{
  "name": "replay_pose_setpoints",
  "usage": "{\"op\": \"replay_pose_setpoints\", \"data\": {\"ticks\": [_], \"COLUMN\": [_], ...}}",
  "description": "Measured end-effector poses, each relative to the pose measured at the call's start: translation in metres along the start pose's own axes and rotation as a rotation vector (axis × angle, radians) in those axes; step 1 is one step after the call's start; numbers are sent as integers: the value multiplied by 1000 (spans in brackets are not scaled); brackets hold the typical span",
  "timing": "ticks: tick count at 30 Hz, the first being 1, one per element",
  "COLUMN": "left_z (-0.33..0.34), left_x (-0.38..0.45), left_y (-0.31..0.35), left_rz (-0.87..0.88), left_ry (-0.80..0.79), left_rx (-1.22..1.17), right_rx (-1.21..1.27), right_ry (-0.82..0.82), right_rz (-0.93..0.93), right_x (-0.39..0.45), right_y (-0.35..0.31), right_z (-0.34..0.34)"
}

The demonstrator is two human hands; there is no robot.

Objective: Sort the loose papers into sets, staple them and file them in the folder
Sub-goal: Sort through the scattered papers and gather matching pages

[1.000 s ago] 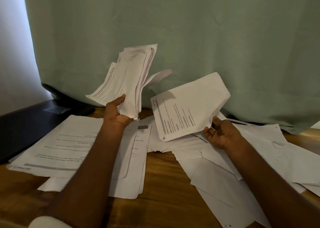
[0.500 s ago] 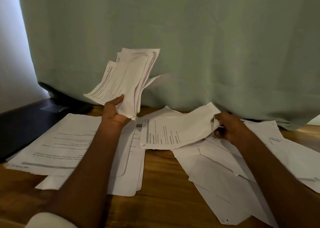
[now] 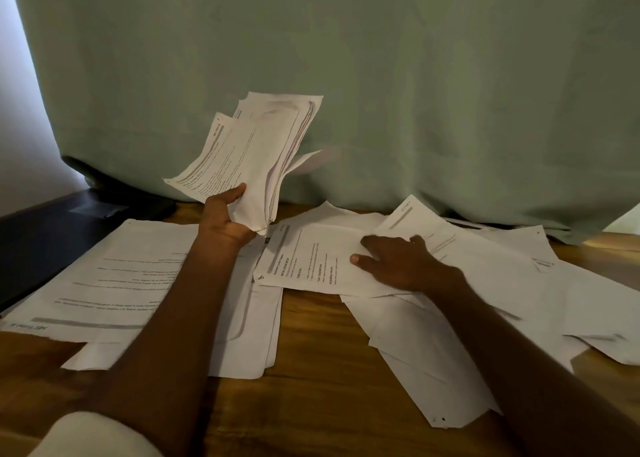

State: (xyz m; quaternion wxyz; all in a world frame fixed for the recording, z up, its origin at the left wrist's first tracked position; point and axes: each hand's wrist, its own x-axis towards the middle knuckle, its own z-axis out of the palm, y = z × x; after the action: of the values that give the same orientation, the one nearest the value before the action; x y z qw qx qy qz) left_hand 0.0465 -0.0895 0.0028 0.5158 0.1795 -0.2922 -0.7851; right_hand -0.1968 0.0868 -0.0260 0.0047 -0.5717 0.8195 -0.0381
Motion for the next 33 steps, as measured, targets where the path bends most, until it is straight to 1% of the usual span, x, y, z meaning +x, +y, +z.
{"op": "replay_pose_setpoints", "data": {"ticks": [1,3,5,6,7,10,11,14,16,18,20,22,24,26,27,30,32,33], "left_z": [0,1,2,1,1,-1,-1,1,3,5,7,9,9,10,10,8,7,6], "left_x": [0,0,1,2,2,2,1,1,-1,-3,-6,-8,-11,-15,-16,-16,-12,-10], "left_y": [-1,-2,-2,-3,-4,-5,-6,-7,-8,-9,-11,-12,-13,-13,-13,-12,-12,-13], "left_rz": [-10,-17,-10,-11,-18,-49,-49,-45,-86,-124,-137,-113,-56,0,16,49,23,2], "left_ry": [-2,-1,-3,-9,-21,-67,-84,-162,-239,-317,-390,-463,-499,-498,-487,-470,-490,-505], "left_rx": [-6,-19,-6,-3,-6,-31,-33,-65,-137,-183,-176,-161,-135,-107,-91,-19,26,51], "right_rx": [-43,-72,-63,-43,-27,16,26,80,167,289,396,536,763,1061,1204,1586,1724,1772], "right_ry": [0,118,259,276,252,78,52,82,85,105,198,317,421,492,483,319,259,256], "right_rz": [33,99,109,100,94,105,114,151,179,214,265,291,280,262,256,197,138,104], "right_x": [0,-3,-5,-7,-8,-10,-9,-7,-8,-8,-9,-7,-6,-7,-8,-13,-13,-13], "right_y": [-2,-5,-6,-7,-9,-12,-12,-9,-6,-3,2,9,16,25,29,35,33,31], "right_z": [-1,-10,-18,-19,-18,-10,-8,-10,-12,-13,-17,-24,-28,-33,-34,-37,-37,-37]}}
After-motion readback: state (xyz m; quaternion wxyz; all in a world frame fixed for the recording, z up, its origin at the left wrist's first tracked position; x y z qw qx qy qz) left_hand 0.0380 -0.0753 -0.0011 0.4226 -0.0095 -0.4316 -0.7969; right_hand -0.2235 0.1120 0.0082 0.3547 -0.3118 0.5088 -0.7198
